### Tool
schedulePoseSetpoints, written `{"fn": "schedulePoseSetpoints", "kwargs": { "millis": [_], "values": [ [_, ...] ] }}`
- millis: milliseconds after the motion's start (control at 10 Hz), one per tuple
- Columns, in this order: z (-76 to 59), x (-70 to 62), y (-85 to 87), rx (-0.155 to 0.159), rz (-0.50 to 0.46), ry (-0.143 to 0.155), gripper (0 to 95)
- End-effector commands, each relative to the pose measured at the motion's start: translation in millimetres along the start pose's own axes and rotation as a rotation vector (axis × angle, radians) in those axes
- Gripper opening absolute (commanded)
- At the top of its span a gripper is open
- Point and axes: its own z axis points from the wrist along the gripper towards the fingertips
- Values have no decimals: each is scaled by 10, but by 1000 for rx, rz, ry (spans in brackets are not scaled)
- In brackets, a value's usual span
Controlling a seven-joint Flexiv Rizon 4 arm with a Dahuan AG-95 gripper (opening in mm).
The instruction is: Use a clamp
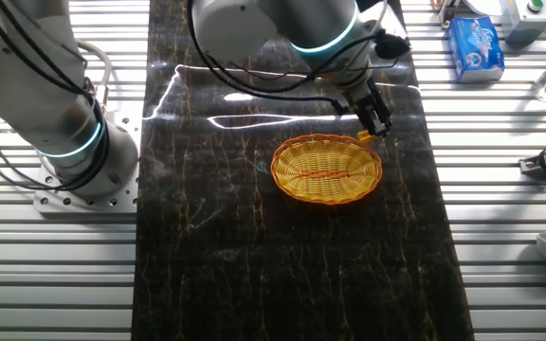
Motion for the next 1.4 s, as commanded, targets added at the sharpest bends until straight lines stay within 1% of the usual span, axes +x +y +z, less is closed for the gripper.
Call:
{"fn": "schedulePoseSetpoints", "kwargs": {
  "millis": [100, 200, 300, 600, 800, 900, 1200, 1400],
  "values": [
    [9, -22, -17, 66, -22, 13, 0],
    [8, -28, -17, 99, -41, 19, 0],
    [9, -30, -16, 103, -43, 20, 0],
    [11, -28, -16, 99, -44, 15, 0],
    [11, -27, -17, 86, -33, 17, 0],
    [8, -25, -20, 21, 2, 18, 0],
    [7, -27, -20, 0, 4, 11, 0],
    [6, -35, -20, -7, -3, 18, 0]
  ]
}}
